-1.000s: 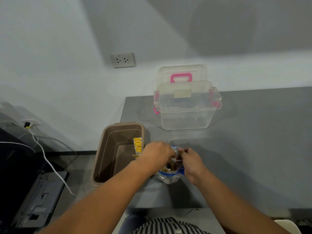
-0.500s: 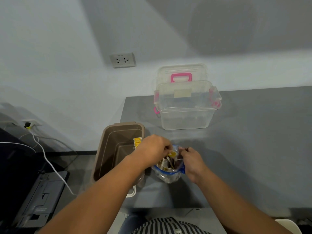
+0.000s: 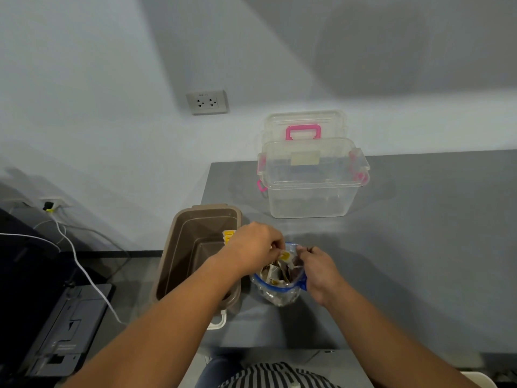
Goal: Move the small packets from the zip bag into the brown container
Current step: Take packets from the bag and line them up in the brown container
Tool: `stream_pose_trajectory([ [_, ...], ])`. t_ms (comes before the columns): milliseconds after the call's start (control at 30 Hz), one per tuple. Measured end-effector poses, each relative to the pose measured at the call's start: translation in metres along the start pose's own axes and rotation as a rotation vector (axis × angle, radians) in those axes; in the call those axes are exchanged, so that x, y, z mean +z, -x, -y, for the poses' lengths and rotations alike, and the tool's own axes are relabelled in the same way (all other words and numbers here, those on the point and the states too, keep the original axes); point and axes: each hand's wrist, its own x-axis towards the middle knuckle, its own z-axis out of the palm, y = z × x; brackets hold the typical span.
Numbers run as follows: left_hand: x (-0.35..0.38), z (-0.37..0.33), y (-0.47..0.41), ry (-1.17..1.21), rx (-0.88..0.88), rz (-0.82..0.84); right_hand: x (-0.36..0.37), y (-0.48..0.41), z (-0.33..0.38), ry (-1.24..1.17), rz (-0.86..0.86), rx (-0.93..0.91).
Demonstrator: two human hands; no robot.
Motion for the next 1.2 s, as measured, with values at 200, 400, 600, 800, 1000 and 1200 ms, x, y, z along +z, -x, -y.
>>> stream_pose_trajectory([
  [200,-0.020,0.010,0.006,0.280,-0.096,-0.162,0.001,-0.002,0.000,-0.022,-0.002,0.009],
  [400,-0.053,0.026,0.020,0.417,-0.238,-0.286,0.004,-0.004,0.001,-0.010,0.000,0.024],
  [600,-0.073,0.059,0.043,0.399,-0.322,-0.340,0.006,-0.009,0.002,-0.004,-0.007,0.026],
  [800,-0.058,0.086,0.063,0.266,-0.393,-0.177,0.007,-0.010,0.003,-0.011,-0.011,0.028],
  [1000,-0.036,0.093,0.061,0.138,-0.490,0.107,0.007,-0.007,0.004,-0.013,0.006,0.030],
  [1200,-0.017,0.089,0.047,0.077,-0.487,0.212,0.007,-0.006,0.005,0.008,-0.004,0.032],
])
